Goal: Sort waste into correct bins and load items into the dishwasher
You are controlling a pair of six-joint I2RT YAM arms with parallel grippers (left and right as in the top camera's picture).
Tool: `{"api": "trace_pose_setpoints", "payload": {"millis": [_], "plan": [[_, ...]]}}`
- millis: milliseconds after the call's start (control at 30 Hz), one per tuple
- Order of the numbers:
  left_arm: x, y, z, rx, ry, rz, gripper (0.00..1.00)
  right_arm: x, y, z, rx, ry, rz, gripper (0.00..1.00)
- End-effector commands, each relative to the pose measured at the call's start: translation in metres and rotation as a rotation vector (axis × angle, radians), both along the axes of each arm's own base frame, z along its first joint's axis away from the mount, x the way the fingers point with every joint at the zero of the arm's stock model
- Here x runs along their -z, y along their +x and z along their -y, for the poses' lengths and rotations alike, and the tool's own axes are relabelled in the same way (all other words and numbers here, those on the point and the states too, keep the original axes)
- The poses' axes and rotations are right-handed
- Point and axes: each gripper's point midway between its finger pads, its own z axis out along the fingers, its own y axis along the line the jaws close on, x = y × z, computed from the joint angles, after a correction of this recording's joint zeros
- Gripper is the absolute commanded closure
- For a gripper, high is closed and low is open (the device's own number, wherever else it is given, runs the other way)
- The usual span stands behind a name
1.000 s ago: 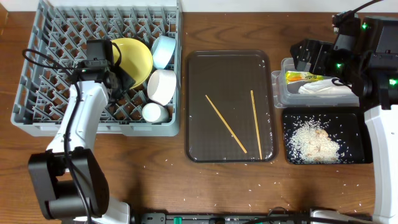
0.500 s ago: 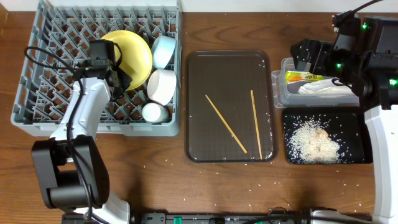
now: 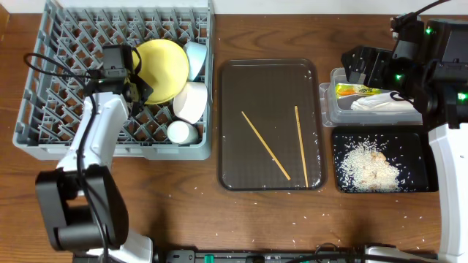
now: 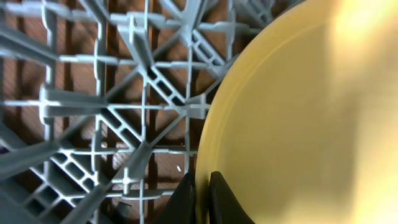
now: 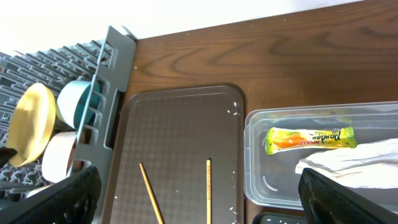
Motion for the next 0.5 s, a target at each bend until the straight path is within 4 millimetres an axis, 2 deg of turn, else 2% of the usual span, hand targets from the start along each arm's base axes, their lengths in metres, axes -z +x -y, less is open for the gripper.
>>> {"api": "trace_pose_setpoints", "payload": {"millis": [0, 233, 467], "plan": [[-0.043, -0.003, -0.006, 0.049, 0.096, 0.083, 0.92, 0.0, 0.001, -0.001, -0.005, -0.004, 0.002, 0.01], [-0.09, -0.013, -0.008, 0.135, 0.178, 0.164, 0.93, 0.0, 0.001, -0.001, -0.005, -0.004, 0.002, 0.01], [-0.132, -0.029, -0.029, 0.137, 0.361, 0.202, 0.93, 0.0, 0.001, -0.001, -0.005, -0.004, 0.002, 0.01]]}}
